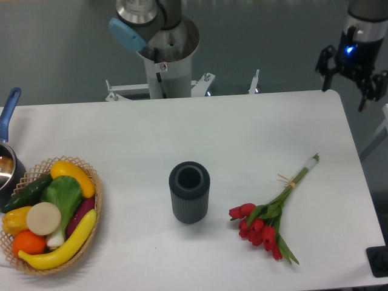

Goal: Place the flowers on the table

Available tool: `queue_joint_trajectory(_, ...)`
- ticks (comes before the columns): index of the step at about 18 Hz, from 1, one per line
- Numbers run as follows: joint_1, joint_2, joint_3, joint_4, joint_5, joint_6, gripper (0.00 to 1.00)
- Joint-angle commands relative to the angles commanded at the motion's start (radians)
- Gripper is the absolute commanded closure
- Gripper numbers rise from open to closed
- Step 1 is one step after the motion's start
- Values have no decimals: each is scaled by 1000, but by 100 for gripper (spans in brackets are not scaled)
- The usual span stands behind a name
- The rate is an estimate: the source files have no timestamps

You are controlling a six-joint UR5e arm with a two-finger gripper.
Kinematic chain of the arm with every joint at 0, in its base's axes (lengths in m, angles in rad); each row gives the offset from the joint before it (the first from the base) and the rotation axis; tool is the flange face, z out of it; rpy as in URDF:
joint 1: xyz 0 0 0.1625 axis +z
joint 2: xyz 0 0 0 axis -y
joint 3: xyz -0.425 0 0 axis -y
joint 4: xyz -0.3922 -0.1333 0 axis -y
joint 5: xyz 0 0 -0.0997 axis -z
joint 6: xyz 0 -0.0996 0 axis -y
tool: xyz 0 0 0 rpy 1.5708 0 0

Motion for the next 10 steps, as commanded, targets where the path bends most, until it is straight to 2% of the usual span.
queue_joint_trajectory(10,0,3,-12,3,-17,0,0)
